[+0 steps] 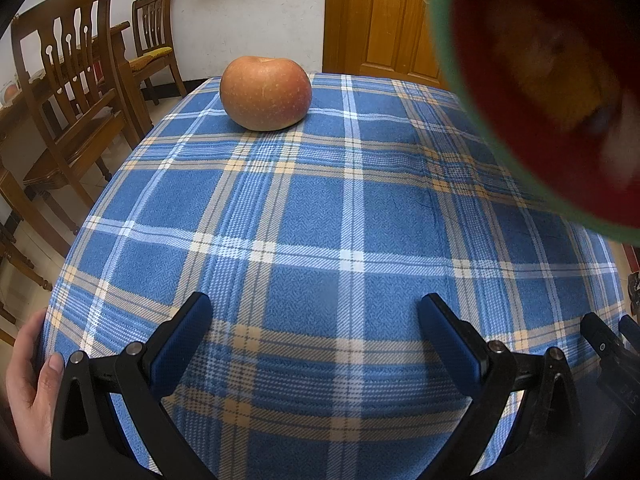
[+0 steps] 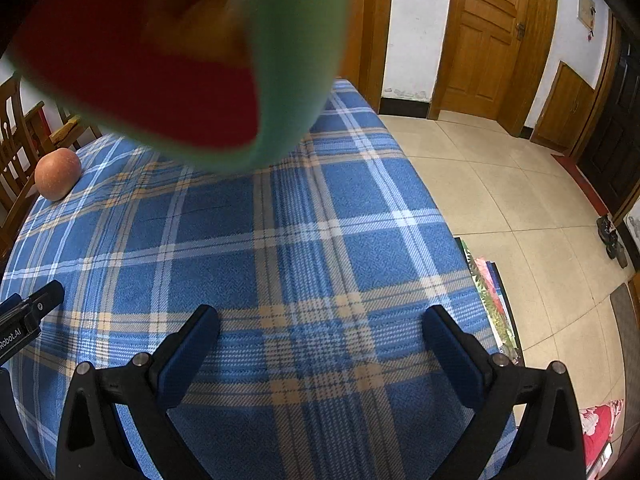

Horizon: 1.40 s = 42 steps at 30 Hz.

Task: Collect trash

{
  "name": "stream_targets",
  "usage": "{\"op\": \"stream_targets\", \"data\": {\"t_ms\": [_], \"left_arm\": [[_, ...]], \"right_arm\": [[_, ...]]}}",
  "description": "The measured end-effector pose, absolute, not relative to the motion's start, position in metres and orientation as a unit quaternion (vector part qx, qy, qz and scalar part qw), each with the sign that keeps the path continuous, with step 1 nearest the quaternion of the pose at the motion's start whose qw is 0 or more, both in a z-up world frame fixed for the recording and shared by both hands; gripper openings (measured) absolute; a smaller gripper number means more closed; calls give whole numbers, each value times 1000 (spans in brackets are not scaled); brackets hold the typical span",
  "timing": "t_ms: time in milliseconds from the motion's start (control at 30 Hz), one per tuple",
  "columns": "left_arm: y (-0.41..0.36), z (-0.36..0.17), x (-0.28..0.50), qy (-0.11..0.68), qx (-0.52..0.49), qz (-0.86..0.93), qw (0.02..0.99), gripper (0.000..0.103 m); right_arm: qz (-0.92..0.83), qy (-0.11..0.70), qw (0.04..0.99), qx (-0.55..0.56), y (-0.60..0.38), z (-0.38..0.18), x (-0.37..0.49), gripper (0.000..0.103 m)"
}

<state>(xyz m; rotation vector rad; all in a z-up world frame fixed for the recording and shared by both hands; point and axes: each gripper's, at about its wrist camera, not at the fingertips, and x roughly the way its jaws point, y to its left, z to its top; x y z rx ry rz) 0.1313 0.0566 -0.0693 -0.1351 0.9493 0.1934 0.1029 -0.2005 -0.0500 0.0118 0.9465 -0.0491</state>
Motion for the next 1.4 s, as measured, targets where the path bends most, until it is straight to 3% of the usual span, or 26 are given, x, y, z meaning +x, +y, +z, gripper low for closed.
{"op": "stream_targets", "data": {"t_ms": [1400], "left_arm": [[59,-69,132,456,-65,93,883,102]], "right_arm": [[-23,456,889,6,-200,-51,107,103]]}}
